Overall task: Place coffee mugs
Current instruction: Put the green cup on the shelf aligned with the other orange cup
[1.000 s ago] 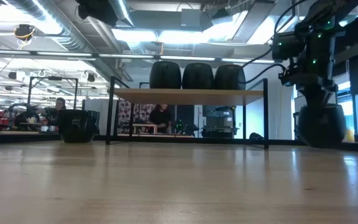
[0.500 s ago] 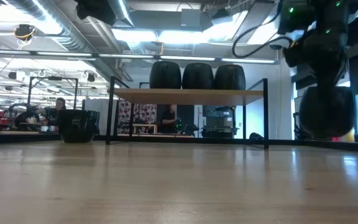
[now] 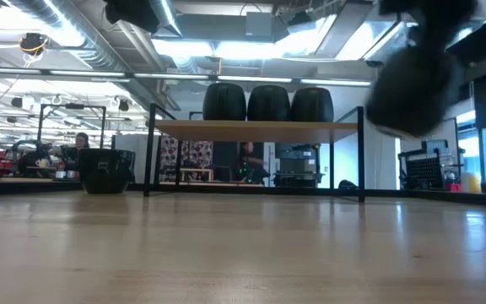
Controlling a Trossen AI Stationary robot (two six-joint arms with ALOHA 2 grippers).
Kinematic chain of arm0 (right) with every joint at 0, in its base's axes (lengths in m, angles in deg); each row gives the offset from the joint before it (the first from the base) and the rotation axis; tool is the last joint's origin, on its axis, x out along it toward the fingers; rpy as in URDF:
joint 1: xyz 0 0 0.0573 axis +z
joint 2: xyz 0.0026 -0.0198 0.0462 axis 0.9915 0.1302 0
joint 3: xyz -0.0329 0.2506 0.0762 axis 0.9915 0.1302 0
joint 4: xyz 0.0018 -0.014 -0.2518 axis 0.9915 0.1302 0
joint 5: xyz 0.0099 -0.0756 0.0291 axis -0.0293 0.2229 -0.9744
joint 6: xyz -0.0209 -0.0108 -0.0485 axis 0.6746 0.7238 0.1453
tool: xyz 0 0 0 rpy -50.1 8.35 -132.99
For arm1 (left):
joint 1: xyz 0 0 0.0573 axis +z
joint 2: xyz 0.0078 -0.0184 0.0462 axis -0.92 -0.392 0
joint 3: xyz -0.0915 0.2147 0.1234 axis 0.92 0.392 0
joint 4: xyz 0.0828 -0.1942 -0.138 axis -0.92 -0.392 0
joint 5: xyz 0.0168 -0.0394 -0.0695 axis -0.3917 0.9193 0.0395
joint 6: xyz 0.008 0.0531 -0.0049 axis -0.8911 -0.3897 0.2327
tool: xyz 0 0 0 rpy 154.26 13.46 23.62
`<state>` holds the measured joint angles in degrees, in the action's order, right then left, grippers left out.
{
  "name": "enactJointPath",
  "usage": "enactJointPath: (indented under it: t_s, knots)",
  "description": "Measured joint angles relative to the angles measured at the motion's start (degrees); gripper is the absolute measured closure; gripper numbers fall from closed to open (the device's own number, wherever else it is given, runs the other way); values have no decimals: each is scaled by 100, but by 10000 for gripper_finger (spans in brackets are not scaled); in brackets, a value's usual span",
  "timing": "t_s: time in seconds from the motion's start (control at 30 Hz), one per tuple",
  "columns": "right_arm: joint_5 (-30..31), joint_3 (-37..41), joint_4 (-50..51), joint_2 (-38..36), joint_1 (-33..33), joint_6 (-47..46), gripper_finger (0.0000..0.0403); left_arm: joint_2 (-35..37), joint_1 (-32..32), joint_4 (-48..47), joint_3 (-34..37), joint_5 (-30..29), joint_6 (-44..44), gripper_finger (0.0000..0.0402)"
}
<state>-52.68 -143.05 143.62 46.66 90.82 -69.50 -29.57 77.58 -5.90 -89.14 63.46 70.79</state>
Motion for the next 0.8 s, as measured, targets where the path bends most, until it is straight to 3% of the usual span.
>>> enactJointPath:
  t_s: [0.2, 0.4, 0.63, 0.8]
  knots:
    - [681, -1312, 252, 703, -170, 532, 400, 0, -30, -25, 4, 54, 1, 295]
    - [1198, -2887, 1414, 1762, -801, 1120, 401, 2, -72, -19, 4, 110, 1, 295]
    - [877, -4210, 2278, 2835, -1790, 1762, 401, 0, -74, -39, 4, 197, 110, 295]
    - [449, -4610, 2545, 3238, -2320, 1966, 402, 0, -74, -73, 4, 229, 112, 295]
